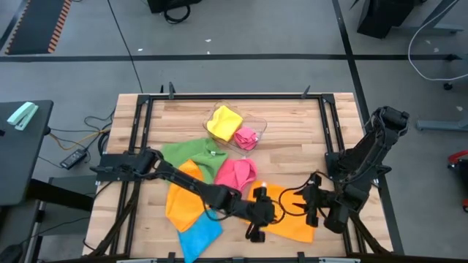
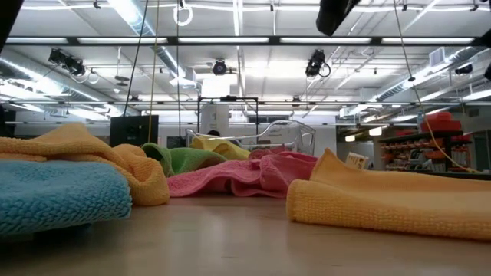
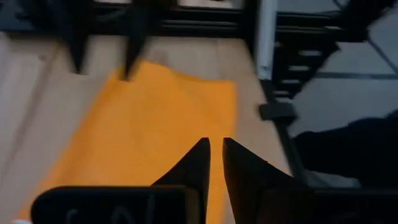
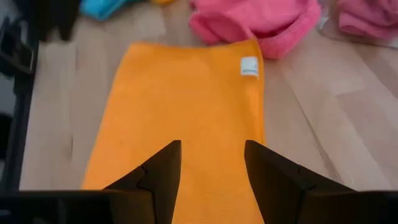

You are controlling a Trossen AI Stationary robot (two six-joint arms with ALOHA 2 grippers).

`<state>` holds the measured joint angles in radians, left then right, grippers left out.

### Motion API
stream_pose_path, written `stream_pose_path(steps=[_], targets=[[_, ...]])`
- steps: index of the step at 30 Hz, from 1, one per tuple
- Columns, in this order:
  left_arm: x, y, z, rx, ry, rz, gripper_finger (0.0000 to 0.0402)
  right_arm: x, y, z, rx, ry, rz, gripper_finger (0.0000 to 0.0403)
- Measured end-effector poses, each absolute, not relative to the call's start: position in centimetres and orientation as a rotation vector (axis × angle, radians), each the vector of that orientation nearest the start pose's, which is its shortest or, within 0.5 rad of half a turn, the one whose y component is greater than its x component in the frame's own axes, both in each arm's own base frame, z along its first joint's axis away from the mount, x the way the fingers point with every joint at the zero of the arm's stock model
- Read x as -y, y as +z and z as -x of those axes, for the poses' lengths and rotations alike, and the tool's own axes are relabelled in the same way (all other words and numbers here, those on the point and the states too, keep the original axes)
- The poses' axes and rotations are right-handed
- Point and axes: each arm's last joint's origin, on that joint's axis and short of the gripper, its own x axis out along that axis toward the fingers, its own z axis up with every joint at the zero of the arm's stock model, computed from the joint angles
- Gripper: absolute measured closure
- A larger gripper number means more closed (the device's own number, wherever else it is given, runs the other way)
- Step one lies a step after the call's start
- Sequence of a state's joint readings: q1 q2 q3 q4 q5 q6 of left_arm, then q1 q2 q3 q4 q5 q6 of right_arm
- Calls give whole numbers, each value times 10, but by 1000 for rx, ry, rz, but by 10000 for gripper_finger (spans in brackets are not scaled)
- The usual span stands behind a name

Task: Fold microfiber towels
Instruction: Fold the right orange microfiber cloth

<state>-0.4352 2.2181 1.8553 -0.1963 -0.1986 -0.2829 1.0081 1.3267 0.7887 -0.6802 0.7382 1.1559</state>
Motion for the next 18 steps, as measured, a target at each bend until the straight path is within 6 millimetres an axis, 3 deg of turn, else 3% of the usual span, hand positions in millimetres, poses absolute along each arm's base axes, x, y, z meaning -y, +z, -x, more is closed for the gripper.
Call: stream_pose_path(steps=[8,18], targets=[[266,233,-435,-516,-139,-17,355,-192,203,-142,-674,-232,-325,217],[280,233,-425,-492,-63,-46,361,-220,169,-138,-692,-218,-289,217]])
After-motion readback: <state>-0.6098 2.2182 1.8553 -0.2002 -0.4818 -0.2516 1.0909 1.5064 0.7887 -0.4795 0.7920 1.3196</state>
